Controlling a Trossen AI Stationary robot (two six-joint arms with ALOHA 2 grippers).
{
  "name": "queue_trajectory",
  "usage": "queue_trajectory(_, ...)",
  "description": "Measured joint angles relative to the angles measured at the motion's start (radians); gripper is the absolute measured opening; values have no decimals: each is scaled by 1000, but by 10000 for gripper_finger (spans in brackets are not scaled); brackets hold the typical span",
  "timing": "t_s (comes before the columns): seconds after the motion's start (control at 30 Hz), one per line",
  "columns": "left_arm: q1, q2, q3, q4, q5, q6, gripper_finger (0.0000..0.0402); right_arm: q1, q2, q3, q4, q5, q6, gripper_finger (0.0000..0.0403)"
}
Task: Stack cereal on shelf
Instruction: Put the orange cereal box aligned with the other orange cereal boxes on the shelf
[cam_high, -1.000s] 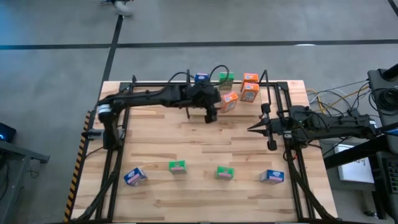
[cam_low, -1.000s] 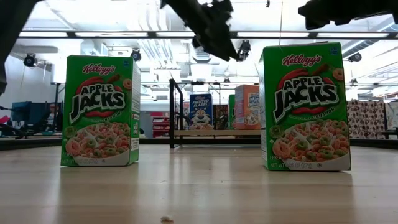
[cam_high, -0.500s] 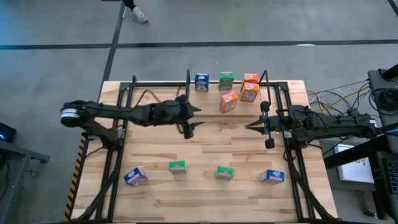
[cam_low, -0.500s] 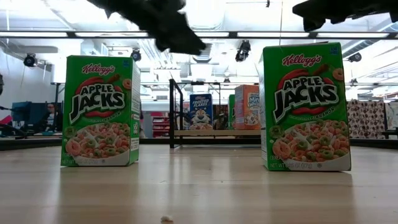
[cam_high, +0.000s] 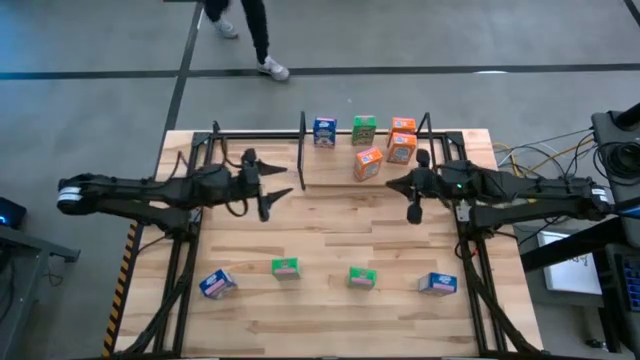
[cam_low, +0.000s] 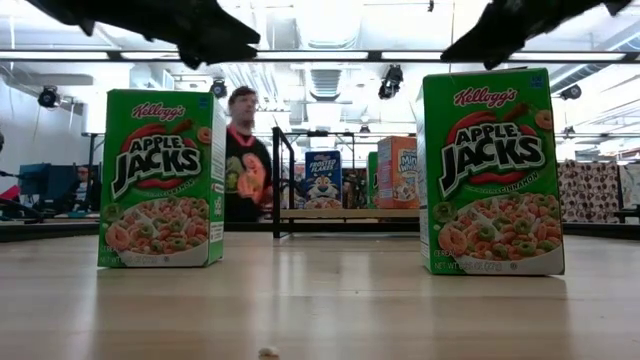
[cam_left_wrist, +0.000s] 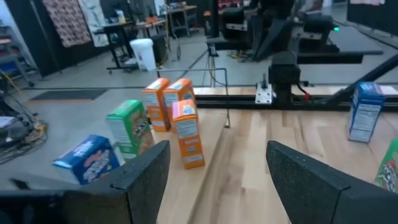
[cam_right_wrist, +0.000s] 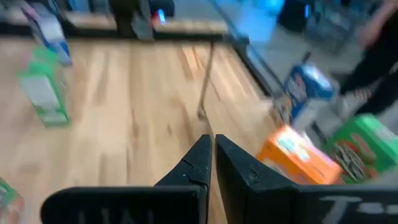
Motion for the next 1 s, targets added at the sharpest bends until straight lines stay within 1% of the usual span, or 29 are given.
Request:
queue_trajectory(0.13, 0, -51, -21, 2, -5, 0, 249, -68, 118, 138, -165, -5, -12, 12)
queue_trajectory(0.33, 0, -67, -38, -1, -15, 0, 249, -193, 319, 350, -387, -89, -90, 12)
queue_trajectory(0.6, 0, -67, -45, 2, -21, 22, 249, -342, 565, 605, -576, -223, -243, 12)
queue_trajectory(0.77, 0, -68, -32, 5, -21, 26, 249, -388, 688, 731, -656, -248, -274, 13)
queue_trajectory(0.87, 0, -67, -34, 2, -21, 26, 249, -400, 754, 799, -724, -281, -287, 27)
queue_trajectory(1.0, 0, -67, -34, 1, -21, 26, 249, -403, 826, 861, -793, -279, -298, 76)
